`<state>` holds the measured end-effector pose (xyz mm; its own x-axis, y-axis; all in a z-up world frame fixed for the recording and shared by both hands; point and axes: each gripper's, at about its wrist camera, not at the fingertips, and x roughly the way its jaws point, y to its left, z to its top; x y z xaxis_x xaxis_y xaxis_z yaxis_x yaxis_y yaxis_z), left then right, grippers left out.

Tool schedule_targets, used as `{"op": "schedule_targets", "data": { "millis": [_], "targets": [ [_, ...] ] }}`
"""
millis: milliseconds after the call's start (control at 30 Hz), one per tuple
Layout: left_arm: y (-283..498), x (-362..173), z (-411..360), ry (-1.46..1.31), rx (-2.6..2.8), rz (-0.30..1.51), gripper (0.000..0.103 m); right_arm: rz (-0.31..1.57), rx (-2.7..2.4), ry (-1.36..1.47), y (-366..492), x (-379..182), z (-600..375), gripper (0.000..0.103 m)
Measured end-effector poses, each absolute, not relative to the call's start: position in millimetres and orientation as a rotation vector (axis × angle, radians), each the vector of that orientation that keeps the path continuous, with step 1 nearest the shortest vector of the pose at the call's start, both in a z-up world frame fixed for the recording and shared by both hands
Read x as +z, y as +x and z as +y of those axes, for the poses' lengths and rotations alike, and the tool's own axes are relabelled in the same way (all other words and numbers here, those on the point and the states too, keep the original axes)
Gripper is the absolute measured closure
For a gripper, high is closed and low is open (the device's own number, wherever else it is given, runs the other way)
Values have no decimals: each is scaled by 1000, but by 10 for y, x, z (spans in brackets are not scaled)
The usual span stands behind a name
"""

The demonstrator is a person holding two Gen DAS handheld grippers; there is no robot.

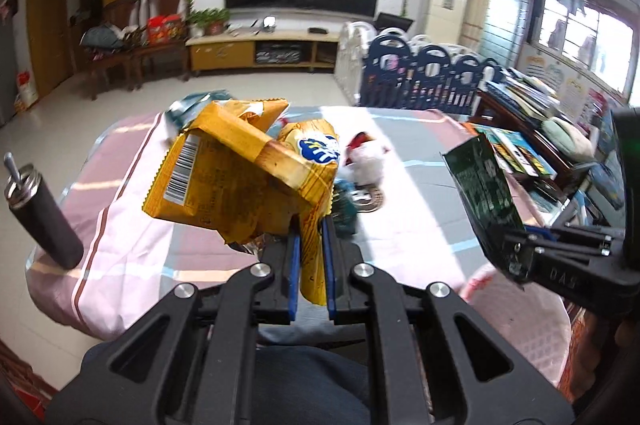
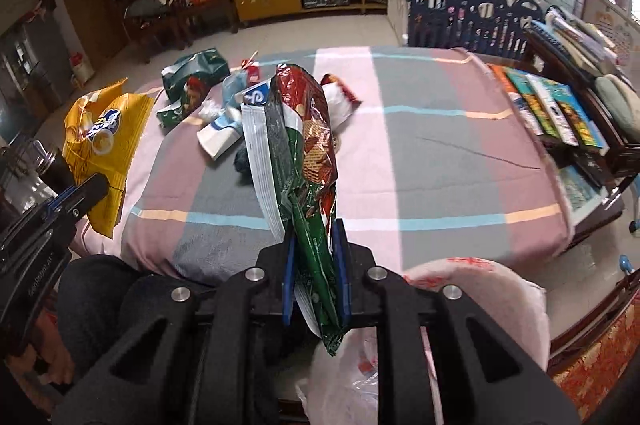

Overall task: Collect trash
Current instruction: 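Move both bags over the wastebasket and open both tools to drop them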

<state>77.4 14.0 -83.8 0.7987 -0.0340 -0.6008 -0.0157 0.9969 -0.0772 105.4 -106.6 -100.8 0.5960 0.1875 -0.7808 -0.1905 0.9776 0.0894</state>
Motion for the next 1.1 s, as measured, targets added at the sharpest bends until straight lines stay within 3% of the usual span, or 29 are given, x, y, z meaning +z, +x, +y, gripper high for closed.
{"op": "schedule_targets", "data": {
  "millis": [467,867,967,1033,1100],
  "targets": [
    [502,-831,-697,-44,-329,693,92,932,-4,11,568,-1014,-2036,85],
    [407,-1526,-1632,36,-747,943,92,956,-114,117,269,-1196,-2719,85],
    [376,-1714,-1803,66,-826,1006,87,959,-114,130,255,-1242,-2784,85],
    [375,-1819,-1867,81,-844,1038,76,965,-112,146,260,-1279,-2832,85],
    [375,-1868,-1860,74,-840,1055,55,973,-109,153,254,-1312,-2855,85]
  ]
}}
